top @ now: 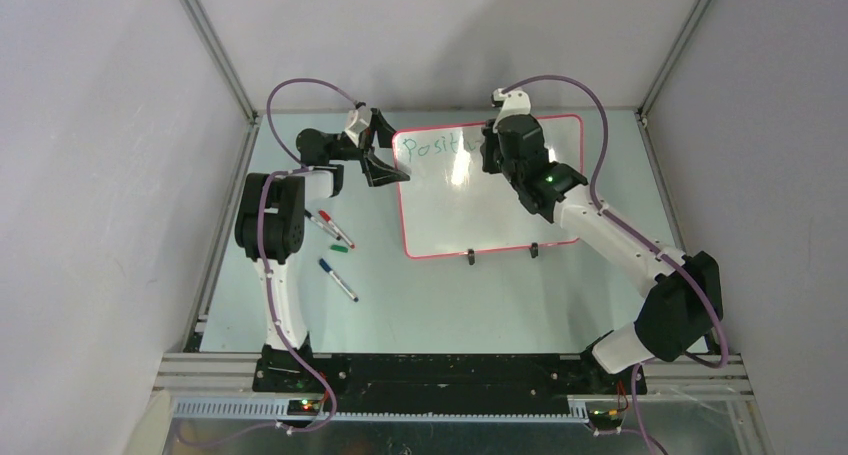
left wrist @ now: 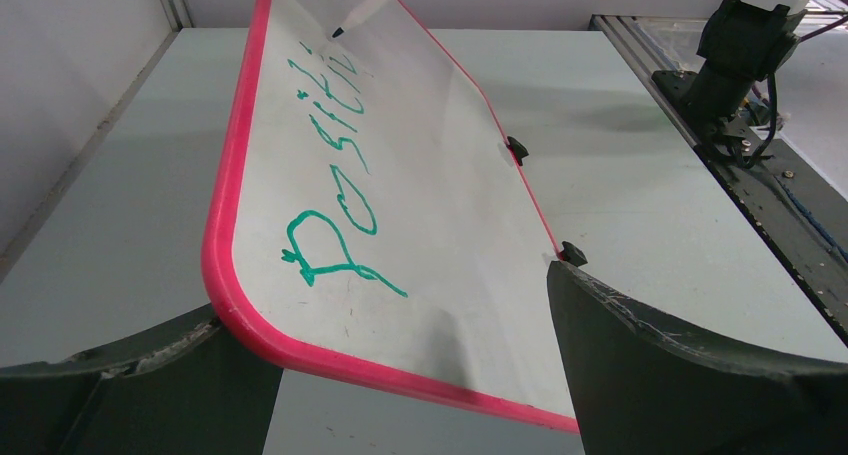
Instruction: Write a sentence on the whiteboard
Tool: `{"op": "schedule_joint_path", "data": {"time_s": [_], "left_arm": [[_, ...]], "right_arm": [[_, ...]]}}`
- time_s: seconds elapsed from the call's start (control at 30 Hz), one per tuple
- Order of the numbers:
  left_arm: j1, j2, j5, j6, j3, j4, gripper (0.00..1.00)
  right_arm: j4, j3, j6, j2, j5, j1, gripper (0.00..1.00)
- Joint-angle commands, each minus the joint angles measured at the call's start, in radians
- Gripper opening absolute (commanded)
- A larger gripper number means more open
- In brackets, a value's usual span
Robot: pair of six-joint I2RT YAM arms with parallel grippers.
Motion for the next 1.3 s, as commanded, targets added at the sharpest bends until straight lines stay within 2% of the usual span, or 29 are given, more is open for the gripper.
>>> {"op": "schedule_joint_path", "data": {"time_s": [0.0,1.27], "left_arm": [[-0.002,-0.014,0.005,-0.004,-0.001,0.056,0.99],[-0.002,-0.011,0.003,-0.008,0.004,0.056,0.99]], "right_arm": [[0.024,0.054,0.001,0.004,0.006,-0.004,0.00],[-0.056,0.062,0.004,0.010,0.029,0.039,0.00]]}}
